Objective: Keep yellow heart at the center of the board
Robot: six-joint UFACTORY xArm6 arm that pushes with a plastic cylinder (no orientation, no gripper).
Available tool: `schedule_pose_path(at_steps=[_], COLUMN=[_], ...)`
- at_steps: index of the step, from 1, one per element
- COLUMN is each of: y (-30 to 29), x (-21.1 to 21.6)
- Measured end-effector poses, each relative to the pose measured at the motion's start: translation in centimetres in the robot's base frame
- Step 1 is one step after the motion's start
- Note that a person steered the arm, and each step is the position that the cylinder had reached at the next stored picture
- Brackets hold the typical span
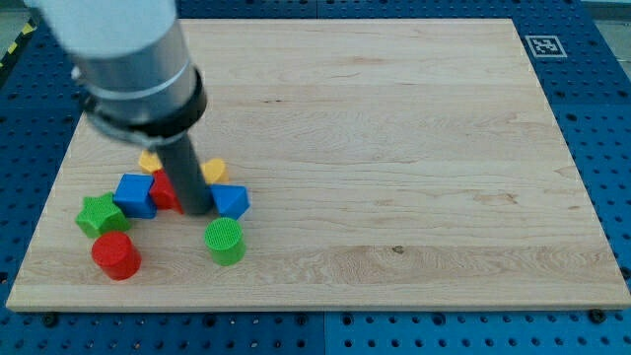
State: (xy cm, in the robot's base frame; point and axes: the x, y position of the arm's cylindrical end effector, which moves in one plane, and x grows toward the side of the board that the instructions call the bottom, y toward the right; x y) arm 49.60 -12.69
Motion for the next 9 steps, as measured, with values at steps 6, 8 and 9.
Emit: schedule_pose_path(at_steps=[6, 8, 9], y=[3.5, -6.1, -8.5], x=[-16.2, -18.5, -13.5])
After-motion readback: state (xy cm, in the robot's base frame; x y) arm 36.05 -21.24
